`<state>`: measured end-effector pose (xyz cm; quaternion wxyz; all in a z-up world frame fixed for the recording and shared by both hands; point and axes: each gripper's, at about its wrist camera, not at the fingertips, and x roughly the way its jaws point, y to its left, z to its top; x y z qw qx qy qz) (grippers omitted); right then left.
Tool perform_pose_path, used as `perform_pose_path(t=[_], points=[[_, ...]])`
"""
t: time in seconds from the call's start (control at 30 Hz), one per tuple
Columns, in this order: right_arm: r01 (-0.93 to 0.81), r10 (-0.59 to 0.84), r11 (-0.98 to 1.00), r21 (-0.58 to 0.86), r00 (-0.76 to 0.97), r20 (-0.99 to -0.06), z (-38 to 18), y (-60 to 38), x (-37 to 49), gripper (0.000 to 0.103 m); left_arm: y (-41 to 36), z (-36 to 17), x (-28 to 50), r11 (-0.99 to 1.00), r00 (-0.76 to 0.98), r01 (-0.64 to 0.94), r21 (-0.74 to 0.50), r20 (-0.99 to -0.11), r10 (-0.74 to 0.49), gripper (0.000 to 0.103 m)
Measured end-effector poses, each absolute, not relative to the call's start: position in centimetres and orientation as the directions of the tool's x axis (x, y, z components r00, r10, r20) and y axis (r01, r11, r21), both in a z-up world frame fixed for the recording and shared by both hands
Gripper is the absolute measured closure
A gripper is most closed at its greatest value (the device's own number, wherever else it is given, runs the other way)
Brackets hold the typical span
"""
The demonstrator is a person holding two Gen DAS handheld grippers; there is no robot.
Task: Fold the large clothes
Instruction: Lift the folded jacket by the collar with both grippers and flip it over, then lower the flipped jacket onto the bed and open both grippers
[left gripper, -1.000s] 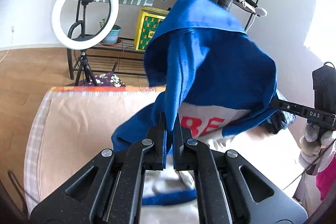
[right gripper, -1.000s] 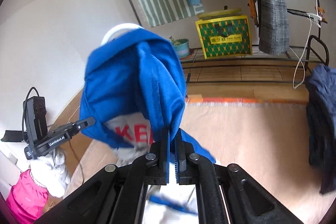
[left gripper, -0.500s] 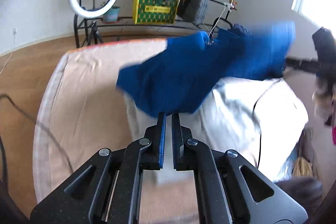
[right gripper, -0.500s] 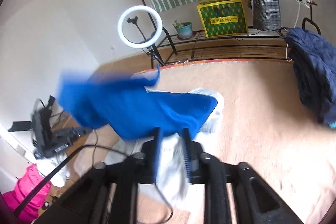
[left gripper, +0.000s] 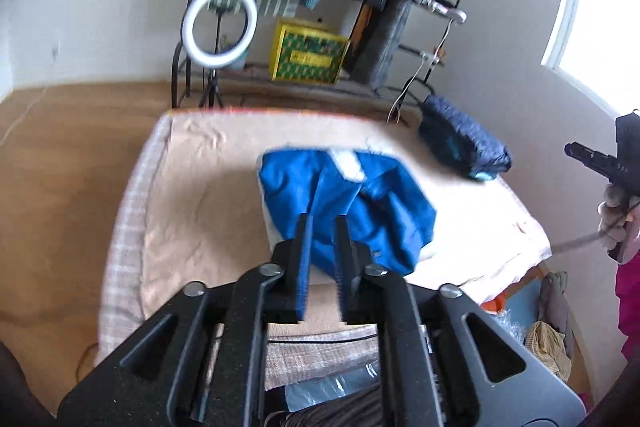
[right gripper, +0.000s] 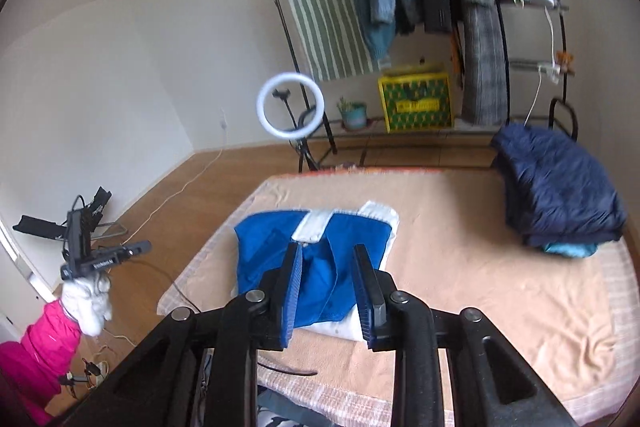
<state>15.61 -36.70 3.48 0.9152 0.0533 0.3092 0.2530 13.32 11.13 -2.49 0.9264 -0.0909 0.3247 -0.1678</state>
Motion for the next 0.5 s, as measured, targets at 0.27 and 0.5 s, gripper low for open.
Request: perform_pose_path(t=[0.27, 0.5], points=[[-0.432, 0.48, 0.875, 0.216, 0.729, -0.488, 7.2, -37.5, 12.1, 0.072, 11.2, 4.7, 8.3, 0.915, 0.783, 0.285, -0.286, -0.481, -0.394, 0.064], [-0.441, 0.493, 0.869, 0.226, 0.723, -0.484, 7.3, -38.0, 10.9, 0.056, 12.0, 8.1, 6.5, 0.897, 0.768, 0.269, -0.352, -0.484, -0.42, 0.064]])
